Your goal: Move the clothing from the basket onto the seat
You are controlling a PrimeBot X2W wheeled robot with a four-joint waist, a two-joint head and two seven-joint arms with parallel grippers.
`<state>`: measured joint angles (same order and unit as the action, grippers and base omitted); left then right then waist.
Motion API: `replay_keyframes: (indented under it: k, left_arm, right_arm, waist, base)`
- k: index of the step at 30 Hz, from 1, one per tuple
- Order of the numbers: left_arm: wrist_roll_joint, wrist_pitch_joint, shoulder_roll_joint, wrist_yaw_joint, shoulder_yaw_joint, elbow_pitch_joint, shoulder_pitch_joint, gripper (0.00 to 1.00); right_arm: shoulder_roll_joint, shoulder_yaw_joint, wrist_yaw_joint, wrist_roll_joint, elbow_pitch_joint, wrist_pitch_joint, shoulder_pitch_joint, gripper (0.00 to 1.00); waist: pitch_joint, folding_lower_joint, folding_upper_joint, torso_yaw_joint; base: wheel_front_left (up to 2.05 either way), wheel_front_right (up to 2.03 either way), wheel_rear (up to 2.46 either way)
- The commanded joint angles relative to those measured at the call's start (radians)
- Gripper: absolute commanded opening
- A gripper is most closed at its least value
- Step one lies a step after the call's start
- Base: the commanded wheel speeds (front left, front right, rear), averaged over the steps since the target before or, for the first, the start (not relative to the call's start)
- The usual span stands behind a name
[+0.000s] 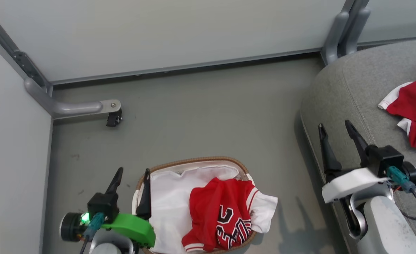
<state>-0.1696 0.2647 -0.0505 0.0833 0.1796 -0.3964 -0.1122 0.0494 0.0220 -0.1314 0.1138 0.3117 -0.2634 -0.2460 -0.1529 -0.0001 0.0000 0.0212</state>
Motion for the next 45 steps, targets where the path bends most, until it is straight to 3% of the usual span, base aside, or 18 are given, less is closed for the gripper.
replay_keyframes:
  k: [1,11,21,30,39,41,45]
  left_arm:
    - [-0.008,-0.001,-0.001,0.008,0.024,-0.015,-0.043,1.0]
    - [-0.114,-0.001,-0.003,0.041,0.264,-0.281,-0.312,1.0]
    - [-0.292,-0.002,-0.004,0.048,0.449,-0.581,-0.498,1.0]
    - [-0.443,-0.033,-0.004,0.048,0.598,-0.682,-0.584,1.0]
    - [-0.508,-0.024,-0.003,0.048,0.657,-0.778,-0.625,0.99]
    - [-0.517,-0.017,-0.003,0.048,0.669,-0.781,-0.624,0.0]
    - [-0.544,-0.007,-0.003,0.048,0.686,-0.777,-0.601,0.0]
  right_arm:
    - [0.004,-0.004,0.001,-0.005,-0.013,-0.002,-0.024,1.0]
    - [0.003,-0.063,0.001,0.019,-0.101,-0.002,-0.172,1.0]
    - [0.003,-0.099,0.001,0.038,-0.153,-0.002,-0.257,1.0]
    - [0.003,-0.102,0.001,0.052,-0.171,-0.002,-0.285,1.0]
    - [0.003,-0.104,0.001,0.035,-0.163,-0.002,-0.297,1.0]
    - [0.003,-0.103,0.001,0.035,-0.156,-0.002,-0.297,1.0]
    - [0.003,-0.102,0.001,0.034,-0.143,-0.002,-0.291,1.0]
  waist:
    - [-0.084,0.0001,0.0,-0.028]
    - [-0.353,0.0001,0.0,-0.136]
    - [-0.538,0.0001,0.0,-0.229]
    - [-0.623,0.0001,0.0,-0.252]
    - [-0.619,0.0001,0.0,-0.242]
    - [-0.606,0.0001,0.0,-0.235]
    - [-0.559,0.0001,0.0,-0.218]
  base:
    - [0.0,0.0,0.0]
    - [0.0,0.0,0.0]
    - [0.0,0.0,0.0]
    - [0.0,0.0,0.0]
    - [0.0,0.0,0.0]
    - [0.0,0.0,0.0]
    - [0.0,0.0,0.0]
